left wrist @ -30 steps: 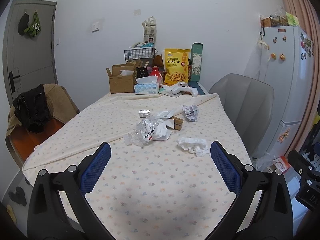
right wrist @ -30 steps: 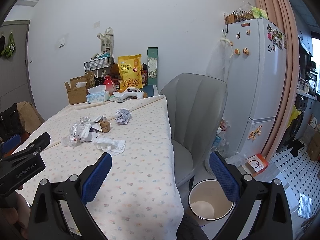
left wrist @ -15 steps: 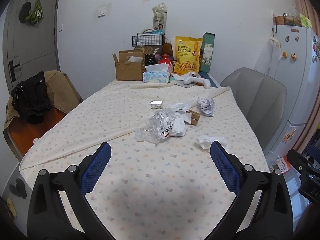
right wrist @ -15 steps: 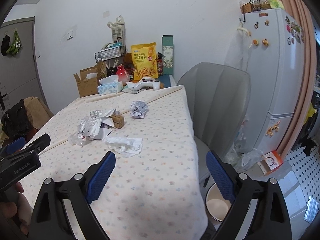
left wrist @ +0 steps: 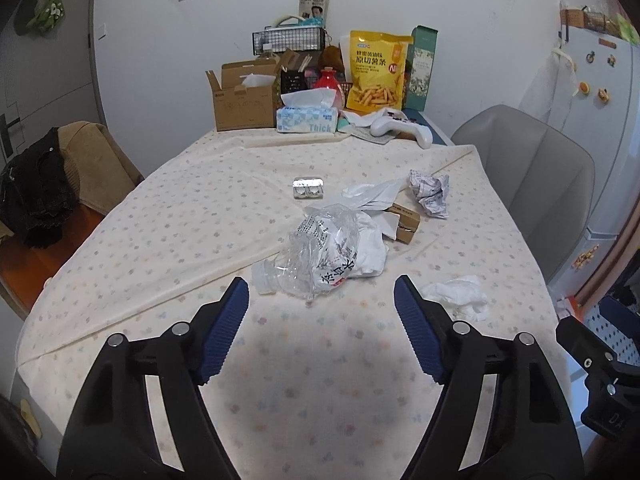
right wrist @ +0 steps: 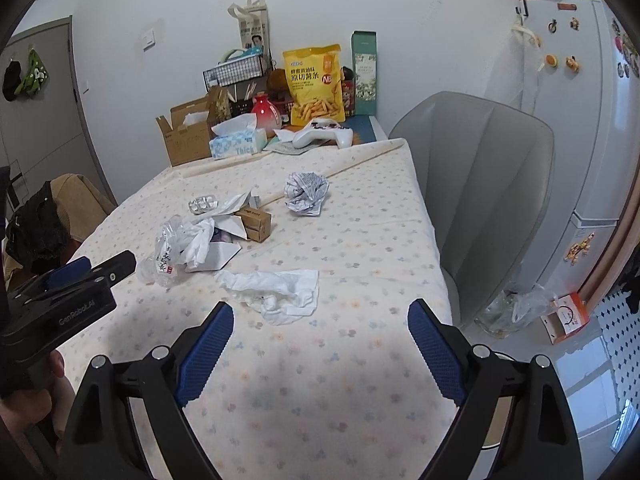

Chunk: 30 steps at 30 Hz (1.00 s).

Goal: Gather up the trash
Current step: 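Reach the left tool to the clear plastic bag and close on it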

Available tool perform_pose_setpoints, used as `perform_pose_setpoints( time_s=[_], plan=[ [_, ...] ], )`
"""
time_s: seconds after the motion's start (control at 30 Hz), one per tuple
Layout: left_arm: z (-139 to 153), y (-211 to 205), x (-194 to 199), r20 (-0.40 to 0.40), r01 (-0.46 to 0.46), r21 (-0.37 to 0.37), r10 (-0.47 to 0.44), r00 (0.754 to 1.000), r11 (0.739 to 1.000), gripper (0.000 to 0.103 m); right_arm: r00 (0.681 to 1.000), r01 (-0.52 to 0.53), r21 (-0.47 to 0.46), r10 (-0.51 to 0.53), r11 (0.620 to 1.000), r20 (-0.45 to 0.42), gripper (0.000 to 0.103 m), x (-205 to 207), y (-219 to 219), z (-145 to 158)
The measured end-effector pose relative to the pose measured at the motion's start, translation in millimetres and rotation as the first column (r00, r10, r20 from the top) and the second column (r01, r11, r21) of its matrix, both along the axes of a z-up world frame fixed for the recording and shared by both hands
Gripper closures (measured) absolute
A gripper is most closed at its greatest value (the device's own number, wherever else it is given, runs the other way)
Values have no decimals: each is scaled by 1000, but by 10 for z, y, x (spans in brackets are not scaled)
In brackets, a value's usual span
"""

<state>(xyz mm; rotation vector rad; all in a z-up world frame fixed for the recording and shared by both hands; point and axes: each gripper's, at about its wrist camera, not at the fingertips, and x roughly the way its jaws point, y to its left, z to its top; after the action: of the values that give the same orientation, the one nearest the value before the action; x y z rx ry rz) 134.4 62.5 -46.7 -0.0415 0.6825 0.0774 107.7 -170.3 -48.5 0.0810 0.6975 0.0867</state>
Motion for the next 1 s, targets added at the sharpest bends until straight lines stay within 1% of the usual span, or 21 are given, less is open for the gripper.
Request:
perform_pose_setpoints(
  time_s=[0.07,0.4,0.5,0.7,0.73,0.8,0.87,0.93,1.0],
  plan=[
    [-47,-5,127,-19,5,7,-5,1000,1000,33,1000,-5,1,5,1000,-19,18,94,11,-35],
    [-282,-31,584,-87,18,45,-14,996,999,33,994,-31,13,32,999,-100,18,500,130,-237],
    [-342,-23,667,-98,16,54,-10,995,998,33,992,-38,21,40,999,-120,15,597,156,-299],
    [-438,34,749,-111,0,69,8,994,998,34,990,-45,29,49,999,-133,14,700,230,-353],
    [-448,51,748,-108,-2,67,10,994,998,36,990,-47,30,51,998,-135,14,717,239,-361],
    [-460,82,758,-109,-8,70,15,994,998,49,989,-53,32,57,998,-139,14,746,274,-378],
    [-477,113,770,-116,-9,60,16,993,998,59,988,-60,34,65,998,-141,14,769,317,-393],
    [-475,147,758,-103,-13,47,18,995,999,59,987,-68,33,72,997,-143,14,789,361,-416],
    [-457,187,743,-87,-26,40,29,996,999,65,986,-71,33,75,997,-146,14,809,395,-438]
  ],
)
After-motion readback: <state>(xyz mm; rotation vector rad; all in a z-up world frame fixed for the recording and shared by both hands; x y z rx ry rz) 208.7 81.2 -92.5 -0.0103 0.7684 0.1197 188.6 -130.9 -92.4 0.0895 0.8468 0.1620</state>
